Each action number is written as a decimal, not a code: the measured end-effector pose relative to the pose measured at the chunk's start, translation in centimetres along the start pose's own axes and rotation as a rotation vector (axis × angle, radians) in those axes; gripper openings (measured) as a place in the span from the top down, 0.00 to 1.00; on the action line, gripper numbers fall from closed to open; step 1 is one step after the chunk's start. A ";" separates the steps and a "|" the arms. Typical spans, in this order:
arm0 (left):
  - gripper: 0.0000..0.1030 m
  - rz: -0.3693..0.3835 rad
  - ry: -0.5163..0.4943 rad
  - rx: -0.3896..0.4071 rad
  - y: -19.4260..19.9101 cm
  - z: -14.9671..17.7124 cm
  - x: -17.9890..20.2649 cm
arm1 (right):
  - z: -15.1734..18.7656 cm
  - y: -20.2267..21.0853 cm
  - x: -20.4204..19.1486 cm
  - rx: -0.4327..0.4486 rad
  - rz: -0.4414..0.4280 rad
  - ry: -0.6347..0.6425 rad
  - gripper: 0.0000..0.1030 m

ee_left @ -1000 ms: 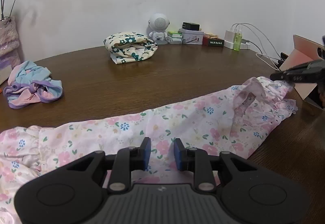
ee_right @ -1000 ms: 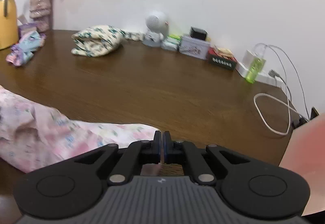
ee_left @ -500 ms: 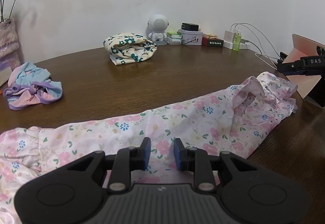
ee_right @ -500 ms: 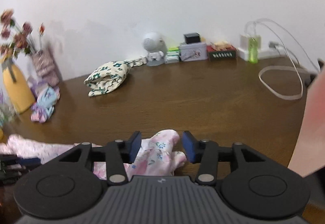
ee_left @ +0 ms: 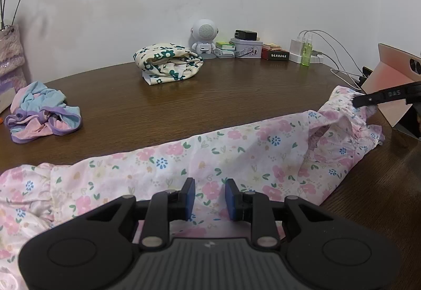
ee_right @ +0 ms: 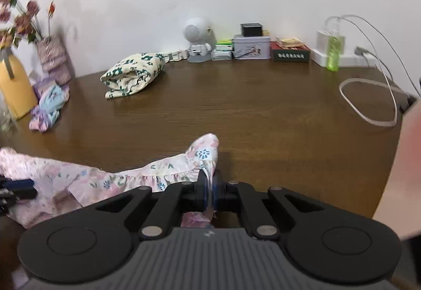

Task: Fold clothes

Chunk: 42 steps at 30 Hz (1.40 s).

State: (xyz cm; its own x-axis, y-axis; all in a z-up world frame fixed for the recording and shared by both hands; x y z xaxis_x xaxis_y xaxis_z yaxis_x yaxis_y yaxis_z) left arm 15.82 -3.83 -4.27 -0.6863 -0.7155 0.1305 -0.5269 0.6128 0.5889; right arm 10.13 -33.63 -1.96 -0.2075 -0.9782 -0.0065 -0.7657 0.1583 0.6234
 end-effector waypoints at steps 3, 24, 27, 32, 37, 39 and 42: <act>0.78 0.000 0.000 0.003 0.0 0.0 0.0 | 0.4 -1.4 -0.3 -0.015 0.019 0.048 0.97; 0.77 -0.002 -0.001 0.005 0.0 0.0 0.1 | -0.1 0.7 -11.2 0.106 -0.279 0.089 0.80; 0.77 0.000 0.001 0.007 0.1 0.0 0.1 | 0.9 -1.0 -12.8 0.066 -0.259 0.160 0.82; 0.77 0.002 0.002 0.007 0.1 0.1 0.1 | 2.5 -1.4 -12.0 0.044 -0.205 0.199 0.86; 0.77 0.005 0.004 0.008 0.2 0.1 0.1 | 2.3 -1.8 -9.1 0.035 -0.177 0.147 0.95; 0.77 0.003 0.002 0.008 0.2 0.1 0.2 | 2.1 -2.2 -8.3 0.022 -0.197 0.111 0.96; 0.77 0.001 0.000 0.008 0.2 0.1 0.2 | 1.8 -2.6 -8.1 0.018 -0.202 0.101 0.96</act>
State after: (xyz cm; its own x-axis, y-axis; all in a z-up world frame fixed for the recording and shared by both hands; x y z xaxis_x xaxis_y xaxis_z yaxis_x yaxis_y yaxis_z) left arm 15.53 -3.88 -4.21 -0.6867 -0.7151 0.1310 -0.5305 0.6161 0.5822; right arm 12.72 -25.91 -4.97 0.0131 -0.9986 -0.0509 -0.7963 -0.0412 0.6035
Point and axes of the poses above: each gripper's, at about its wrist camera, not at the fingertips, and y roughly against the way its jaws point, x to its right, z to its underside, the point moved 6 cm from there along -y, roughly the way its jaws point, and after that the axes turned 11 degrees about z, right-handed, at the moved point
